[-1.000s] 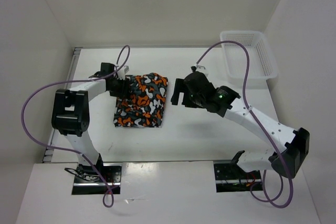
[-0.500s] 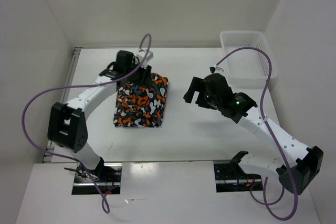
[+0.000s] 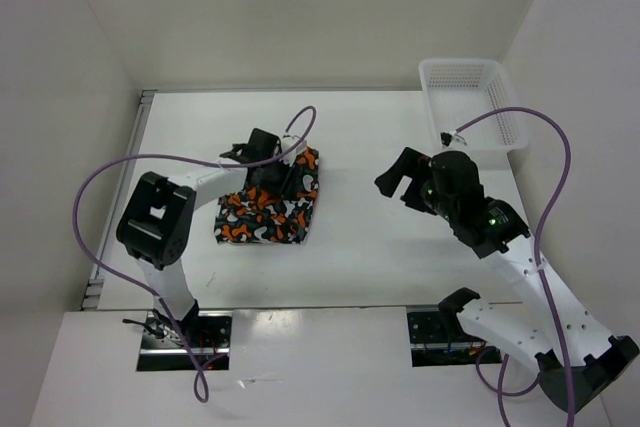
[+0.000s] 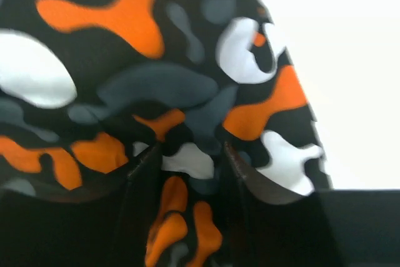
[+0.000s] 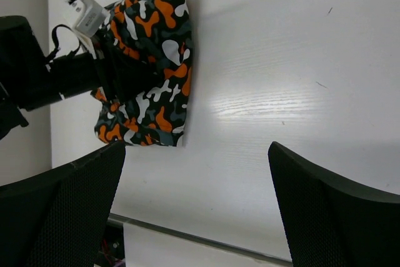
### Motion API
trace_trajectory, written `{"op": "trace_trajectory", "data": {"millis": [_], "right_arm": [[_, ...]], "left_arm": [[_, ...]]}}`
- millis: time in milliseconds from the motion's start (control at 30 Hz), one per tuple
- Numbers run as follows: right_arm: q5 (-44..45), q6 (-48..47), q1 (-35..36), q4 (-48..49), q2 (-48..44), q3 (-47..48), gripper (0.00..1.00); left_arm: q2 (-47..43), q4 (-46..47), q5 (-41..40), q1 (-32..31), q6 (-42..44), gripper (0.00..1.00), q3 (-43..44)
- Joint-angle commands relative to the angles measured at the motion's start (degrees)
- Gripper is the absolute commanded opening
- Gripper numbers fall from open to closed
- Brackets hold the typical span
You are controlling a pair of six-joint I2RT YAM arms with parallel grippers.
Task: Fold and stack the shorts
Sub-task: Fold the shorts
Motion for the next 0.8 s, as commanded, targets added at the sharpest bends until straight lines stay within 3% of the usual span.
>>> {"op": "trace_trajectory", "data": {"millis": [0, 67, 200, 233, 367, 633, 767], "right_arm": [[-2.0, -1.3, -1.1, 1.8, -1.4, -0.4, 1.00], [-2.0, -2.0, -1.1, 1.8, -1.4, 0.1, 1.00], [-2.5, -2.0, -1.1, 1.8, -1.4, -1.1, 1.00], [-2.5, -2.0, -1.1, 1.8, -1.4, -1.7, 1.00], [-3.1, -1.4, -1.7, 2.5, -1.9, -2.2, 1.00], [-3.1, -0.8, -1.7, 1.9, -3.6, -2.2, 1.00], [-3.1, -0.8, -1.7, 0.5, -4.7, -1.6, 1.00]], "left_arm": [[-10.0, -1.5, 1.3, -0.6, 0.3, 0.52, 2.7], [-13.4, -5.0, 1.9, -0.6, 0.3, 0.54, 3.4], [-19.0, -4.6, 5.9, -1.7, 0.3, 0.54, -4.8], [-19.5, -3.8, 5.9, -1.7, 0.3, 0.54, -9.6], [-16.5, 0.3, 3.6, -3.5, 0.3, 0.54, -15.6], [-9.0, 4.3, 1.6, -5.2, 0.3, 0.54, -14.1], [-15.1, -4.3, 1.1, -5.2, 0.3, 0.57, -8.4]]}}
